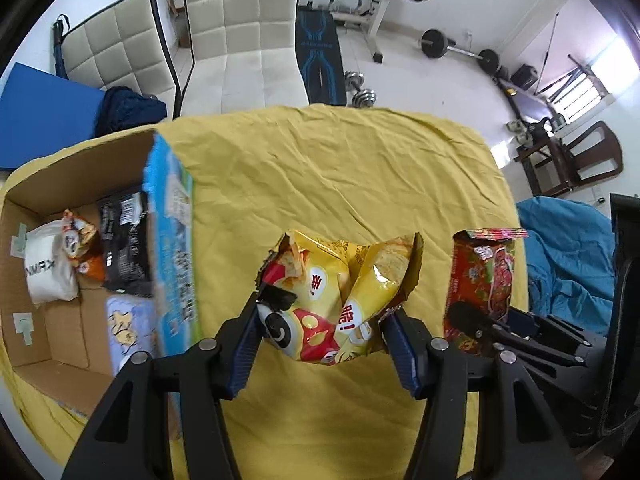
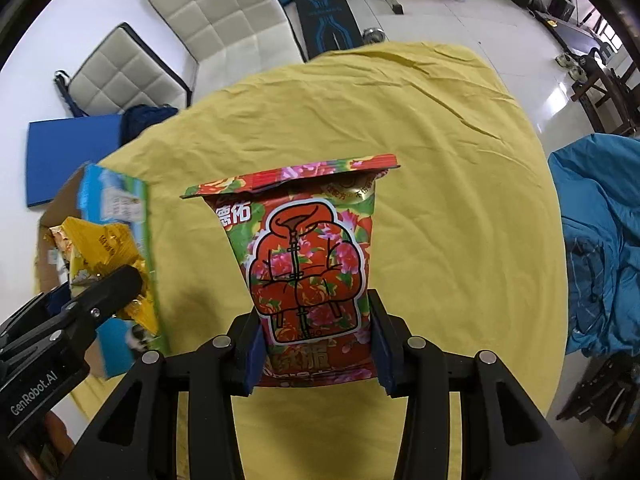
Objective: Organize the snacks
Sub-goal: 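Lower both bags into the box beside the others and open both tools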
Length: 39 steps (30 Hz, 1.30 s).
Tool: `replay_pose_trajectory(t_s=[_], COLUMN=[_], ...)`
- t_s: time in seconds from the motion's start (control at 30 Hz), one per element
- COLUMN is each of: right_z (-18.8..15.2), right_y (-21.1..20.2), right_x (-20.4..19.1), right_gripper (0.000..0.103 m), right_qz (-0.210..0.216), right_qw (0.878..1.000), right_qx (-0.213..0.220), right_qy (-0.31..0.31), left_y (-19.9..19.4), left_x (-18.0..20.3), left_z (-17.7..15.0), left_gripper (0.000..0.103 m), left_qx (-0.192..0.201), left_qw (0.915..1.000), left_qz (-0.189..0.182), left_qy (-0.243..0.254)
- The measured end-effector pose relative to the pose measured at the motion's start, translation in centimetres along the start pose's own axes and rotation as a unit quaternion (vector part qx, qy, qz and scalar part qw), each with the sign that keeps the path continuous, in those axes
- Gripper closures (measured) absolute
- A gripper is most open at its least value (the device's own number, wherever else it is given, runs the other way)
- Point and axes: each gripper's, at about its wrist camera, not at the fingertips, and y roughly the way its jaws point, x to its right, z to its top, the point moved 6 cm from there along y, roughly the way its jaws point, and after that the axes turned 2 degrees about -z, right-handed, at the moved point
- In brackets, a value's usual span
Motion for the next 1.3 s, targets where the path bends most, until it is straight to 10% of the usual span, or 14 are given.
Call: replay_pose_trajectory(t_s=[0.6, 1.3], right_z=[-8.3, -12.5], right_y=[-7.8, -0.4], right_x=[-16.5, -37.4], right_gripper=[0.057, 0.057], right_qz=[0.049, 0.064], right_qw=[0.997, 0.988], right_qx=[0.033, -0.012], right_qy=[-0.052, -0.141], left_y=[-10.8, -9.2], left_x=[-15.0, -32.3], left_z=[-7.0, -7.9], left_gripper=[0.048, 0.048], left_qx=[0.049, 0.005], left_qw=[0.9977, 0.9935], left_qz=[0.010, 0.044], left_qy=[-0.044, -0.104])
